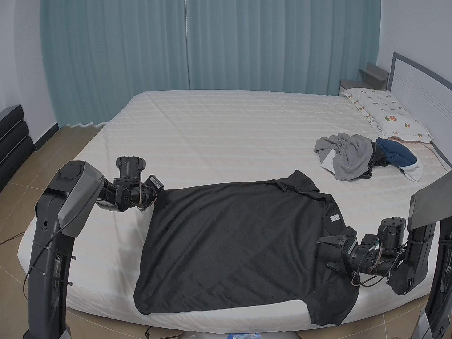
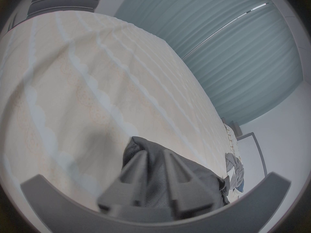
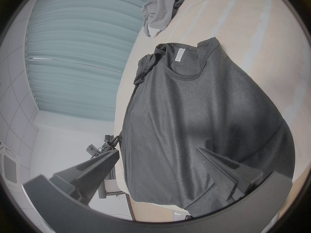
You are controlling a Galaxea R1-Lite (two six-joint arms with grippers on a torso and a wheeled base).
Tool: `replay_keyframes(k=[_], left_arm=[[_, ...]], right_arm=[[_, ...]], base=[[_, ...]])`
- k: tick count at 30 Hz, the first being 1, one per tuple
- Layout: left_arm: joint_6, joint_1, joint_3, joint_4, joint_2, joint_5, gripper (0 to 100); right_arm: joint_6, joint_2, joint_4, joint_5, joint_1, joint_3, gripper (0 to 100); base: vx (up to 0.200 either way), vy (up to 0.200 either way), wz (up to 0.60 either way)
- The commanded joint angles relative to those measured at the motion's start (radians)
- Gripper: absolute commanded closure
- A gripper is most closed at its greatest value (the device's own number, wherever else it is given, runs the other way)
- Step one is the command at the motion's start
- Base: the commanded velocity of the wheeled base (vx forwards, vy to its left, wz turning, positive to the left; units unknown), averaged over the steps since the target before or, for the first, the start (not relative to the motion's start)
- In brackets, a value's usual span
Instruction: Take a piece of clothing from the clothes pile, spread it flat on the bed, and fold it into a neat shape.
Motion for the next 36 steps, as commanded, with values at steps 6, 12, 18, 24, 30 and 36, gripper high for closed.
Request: replay_keyframes(k=[6,12,18,24,30,36], left_arm=[[-0.007,0.015,-0.12,0.002,0.052,0.071,100],[-0.015,0.023,-0.185,-0.007,0.084,0.086,100],[-0.016,0.024,-0.26,-0.012,0.119,0.115,100],[-0.02,0.026,-0.266,-0.035,0.129,0.128,100],[-0.021,0.026,-0.266,-0.042,0.13,0.126,100],[-0.021,0.023,-0.266,-0.035,0.133,0.126,0]], right_arm=[[0.0,0.002,-0.001,0.0,0.0,-0.001,0],[0.0,0.002,-0.001,0.0,0.0,-0.002,0],[0.0,0.002,-0.001,0.0,0.0,-0.001,0],[0.002,-0.001,-0.001,0.002,-0.003,0.003,0],[0.002,-0.001,-0.001,0.002,-0.003,0.001,0],[0.002,0.002,-0.001,-0.001,-0.003,-0.001,0]], base=[[0.0,0.0,0.0],[0.0,0.0,0.0],[0.0,0.0,0.0],[0.0,0.0,0.0],[0.0,0.0,0.0],[0.0,0.0,0.0]])
